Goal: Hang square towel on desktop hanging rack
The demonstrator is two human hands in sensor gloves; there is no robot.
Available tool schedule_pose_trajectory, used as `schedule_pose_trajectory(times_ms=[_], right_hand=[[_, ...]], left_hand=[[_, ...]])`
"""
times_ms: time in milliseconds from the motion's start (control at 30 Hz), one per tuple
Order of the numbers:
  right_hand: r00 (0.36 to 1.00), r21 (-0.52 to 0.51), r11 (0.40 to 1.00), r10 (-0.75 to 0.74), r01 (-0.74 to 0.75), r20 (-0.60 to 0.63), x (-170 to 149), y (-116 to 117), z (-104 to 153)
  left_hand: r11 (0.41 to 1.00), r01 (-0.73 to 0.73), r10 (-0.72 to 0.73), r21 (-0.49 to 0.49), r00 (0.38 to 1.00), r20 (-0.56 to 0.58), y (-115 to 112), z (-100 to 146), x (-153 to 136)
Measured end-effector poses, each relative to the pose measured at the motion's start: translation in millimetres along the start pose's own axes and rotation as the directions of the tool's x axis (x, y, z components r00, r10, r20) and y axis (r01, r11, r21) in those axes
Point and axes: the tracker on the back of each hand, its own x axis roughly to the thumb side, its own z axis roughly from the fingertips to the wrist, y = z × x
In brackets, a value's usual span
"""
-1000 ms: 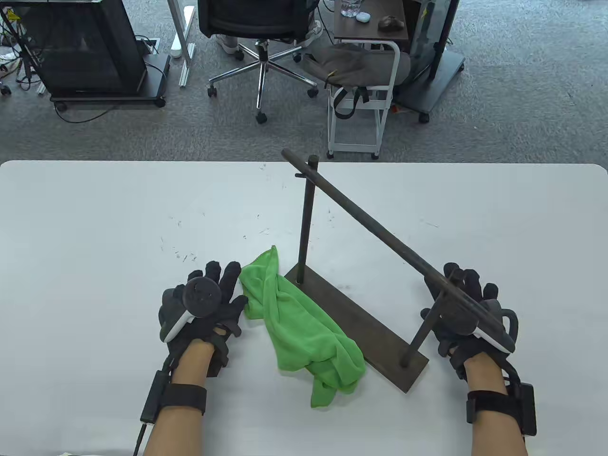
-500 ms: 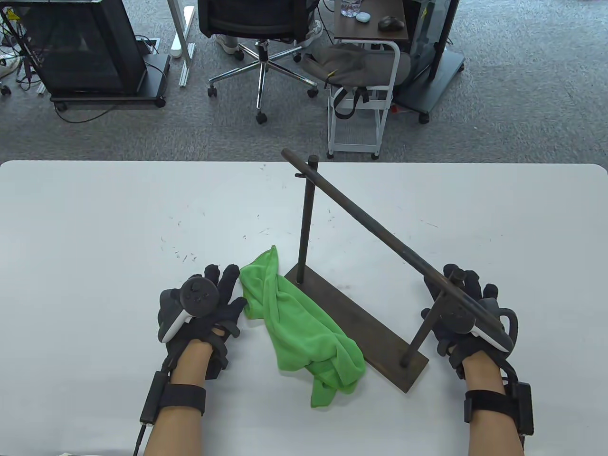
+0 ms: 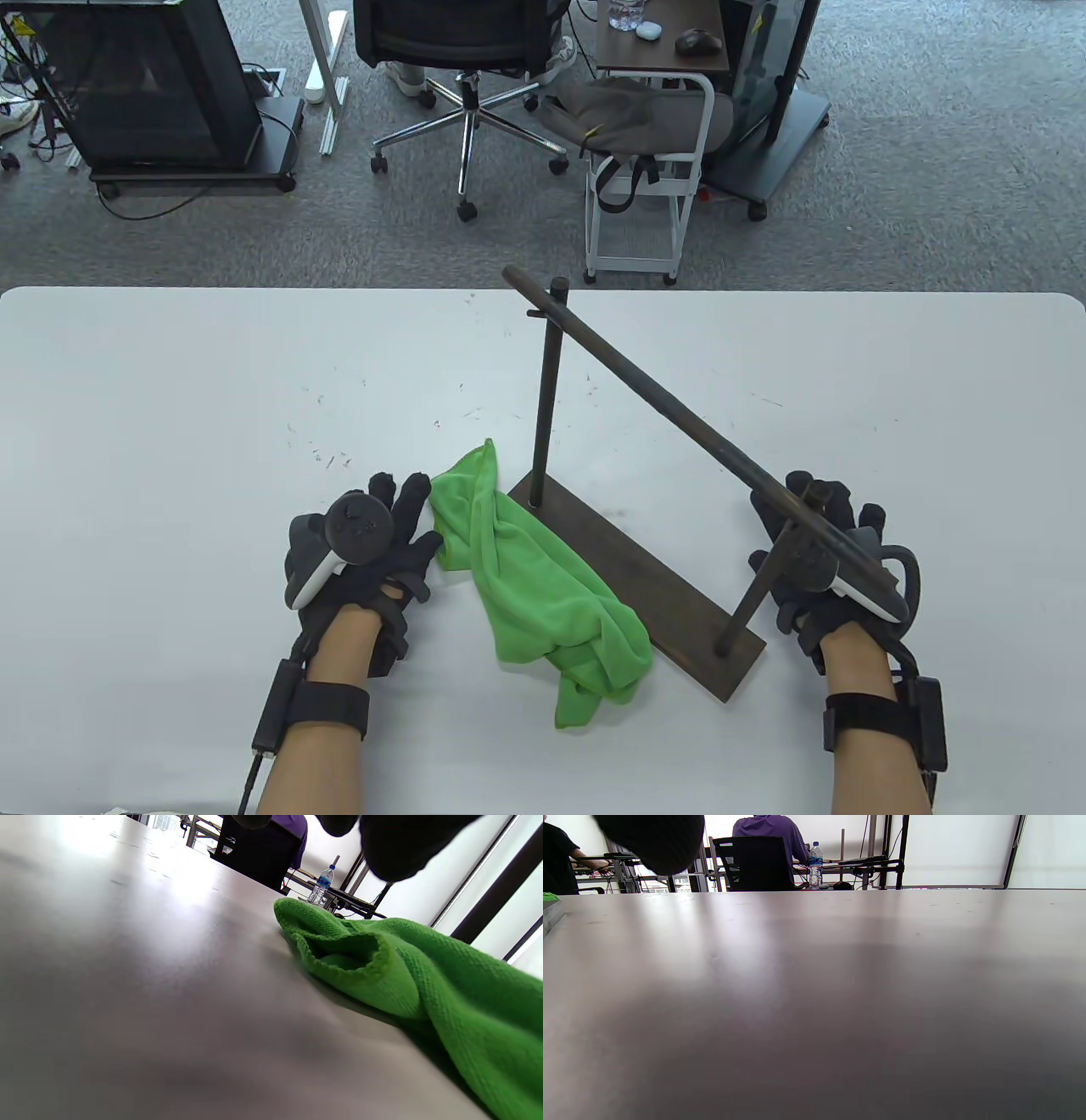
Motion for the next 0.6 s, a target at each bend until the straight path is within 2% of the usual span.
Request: schedule_pose_trajectory(times_ms=[433, 600], right_hand=[[1.000, 0.001, 1.000, -0.001, 0.001, 0.000, -1, 0, 1], [1.000, 0.000, 1.000, -0.008, 0.008, -0.003, -1, 0, 1]], left_hand=[[1.000, 0.014, -0.014, -0.002, 0.999, 0.044, -1, 0, 10], [0.999, -0.026, 0.029, -0.026, 0.993, 0.112, -2, -2, 16]])
